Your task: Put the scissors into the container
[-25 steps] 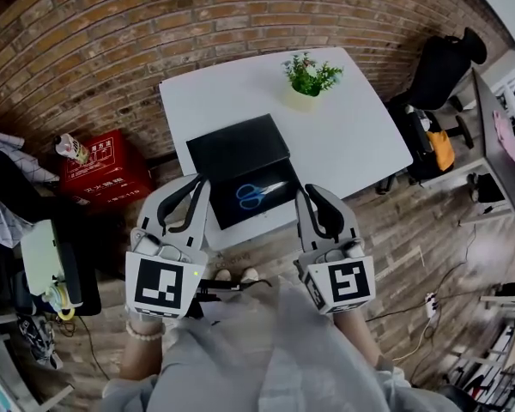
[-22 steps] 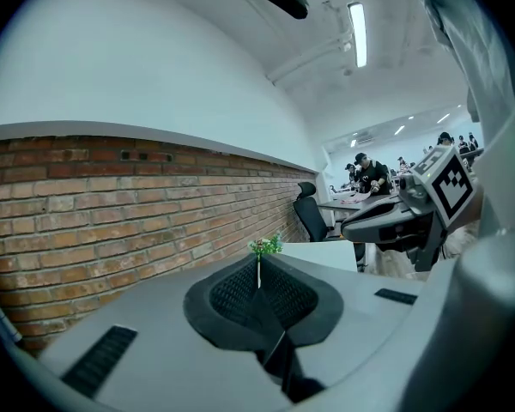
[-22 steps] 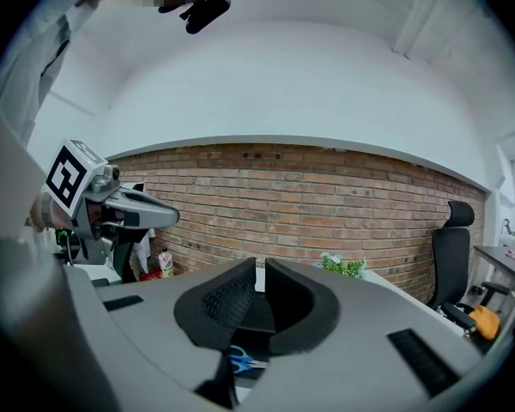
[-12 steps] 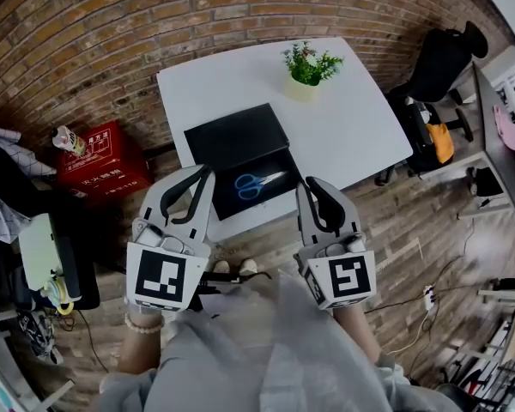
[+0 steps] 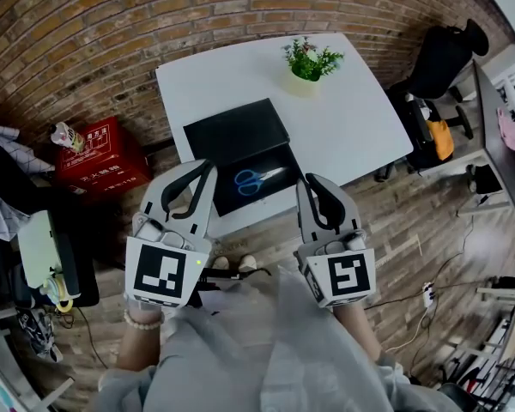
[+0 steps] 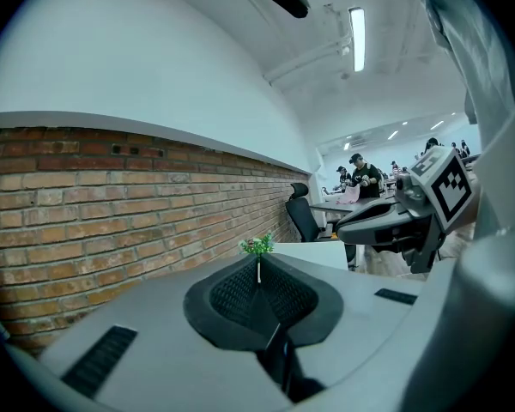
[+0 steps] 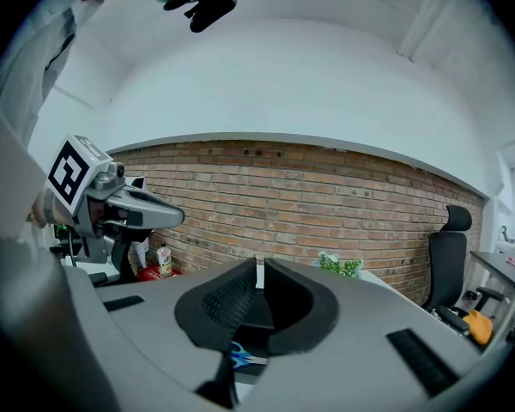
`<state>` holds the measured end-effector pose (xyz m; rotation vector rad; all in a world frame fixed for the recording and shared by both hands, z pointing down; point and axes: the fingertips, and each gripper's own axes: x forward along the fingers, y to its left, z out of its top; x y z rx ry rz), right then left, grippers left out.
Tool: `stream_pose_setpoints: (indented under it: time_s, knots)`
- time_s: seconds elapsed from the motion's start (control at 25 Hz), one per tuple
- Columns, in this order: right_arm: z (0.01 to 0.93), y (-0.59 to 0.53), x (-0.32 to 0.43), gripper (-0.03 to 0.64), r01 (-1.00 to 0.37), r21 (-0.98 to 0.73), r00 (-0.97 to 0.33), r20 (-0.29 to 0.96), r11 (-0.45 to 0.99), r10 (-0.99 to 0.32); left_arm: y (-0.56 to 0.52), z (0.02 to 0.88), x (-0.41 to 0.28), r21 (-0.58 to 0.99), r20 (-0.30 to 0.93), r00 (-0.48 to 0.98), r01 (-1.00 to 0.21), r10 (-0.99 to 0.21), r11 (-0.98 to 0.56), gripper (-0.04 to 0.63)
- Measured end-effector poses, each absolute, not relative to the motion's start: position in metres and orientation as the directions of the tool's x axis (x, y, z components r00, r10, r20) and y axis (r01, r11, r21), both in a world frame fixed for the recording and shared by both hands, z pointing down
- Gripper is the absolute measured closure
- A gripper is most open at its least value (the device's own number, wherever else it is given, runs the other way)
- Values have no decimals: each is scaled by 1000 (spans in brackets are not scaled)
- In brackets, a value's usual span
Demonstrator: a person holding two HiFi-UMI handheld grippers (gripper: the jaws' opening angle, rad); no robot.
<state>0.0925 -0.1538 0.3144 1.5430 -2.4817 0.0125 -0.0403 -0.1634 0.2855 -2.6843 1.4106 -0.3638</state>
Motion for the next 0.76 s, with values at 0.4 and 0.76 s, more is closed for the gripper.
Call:
stream_pose_setpoints:
  time_s: [0.4, 0.76]
  knots:
    - [317, -155, 90, 560, -884, 107, -430, 197, 455, -881, -165, 289, -39, -187, 188, 558, -787, -808, -587, 572]
    - [319, -155, 93, 560, -890, 106, -415, 219, 444, -883, -161, 292, -33, -215, 208, 579, -759, -788, -615, 574]
